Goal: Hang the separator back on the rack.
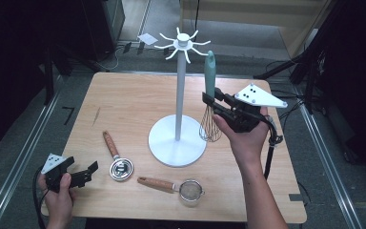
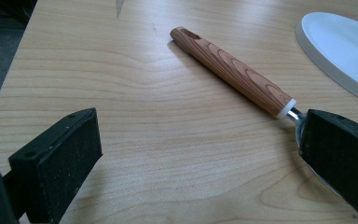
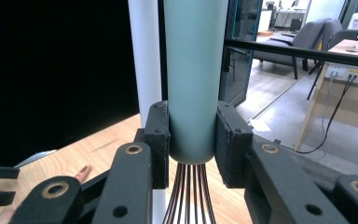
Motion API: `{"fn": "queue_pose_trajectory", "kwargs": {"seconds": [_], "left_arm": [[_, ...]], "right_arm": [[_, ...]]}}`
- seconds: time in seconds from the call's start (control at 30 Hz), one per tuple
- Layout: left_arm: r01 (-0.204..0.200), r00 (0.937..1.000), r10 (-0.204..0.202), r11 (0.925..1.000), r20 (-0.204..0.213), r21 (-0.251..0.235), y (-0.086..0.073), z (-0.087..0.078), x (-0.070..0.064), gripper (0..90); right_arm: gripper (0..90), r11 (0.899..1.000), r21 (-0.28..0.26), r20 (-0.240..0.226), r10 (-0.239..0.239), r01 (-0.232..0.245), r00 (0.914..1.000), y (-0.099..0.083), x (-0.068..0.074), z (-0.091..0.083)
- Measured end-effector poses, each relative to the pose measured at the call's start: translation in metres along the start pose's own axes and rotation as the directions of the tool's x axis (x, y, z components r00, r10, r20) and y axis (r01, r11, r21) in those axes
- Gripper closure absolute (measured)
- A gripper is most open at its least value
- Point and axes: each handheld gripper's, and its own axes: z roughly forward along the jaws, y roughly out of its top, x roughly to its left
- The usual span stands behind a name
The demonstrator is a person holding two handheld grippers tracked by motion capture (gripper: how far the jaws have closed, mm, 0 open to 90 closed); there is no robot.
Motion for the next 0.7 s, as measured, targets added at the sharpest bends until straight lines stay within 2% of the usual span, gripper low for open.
{"fn": "queue_pose_trajectory", "kwargs": {"seconds": [0.47,0.57,0.7], "left_arm": [[-0.002,1.0000,0.002,1.0000,0.000,0.002,0.0000,0.0000,-0.0003,0.0],[-0.002,1.0000,0.002,1.0000,0.000,0.001,0.0000,0.0000,-0.0003,0.0],[-0.002,1.0000,0.002,1.0000,-0.002,0.001,0.0000,0.0000,-0.0005,0.0]], "right_arm": [[71.1,0.999,-0.040,-0.033,-0.001,0.000,0.9995,0.0052,0.0032,-0.0069],[71.1,0.999,-0.049,-0.054,-0.015,0.013,0.9984,0.0057,0.0064,-0.0078],[71.1,0.999,-0.041,-0.077,-0.009,0.006,0.9970,0.0068,0.0069,-0.0066]]}}
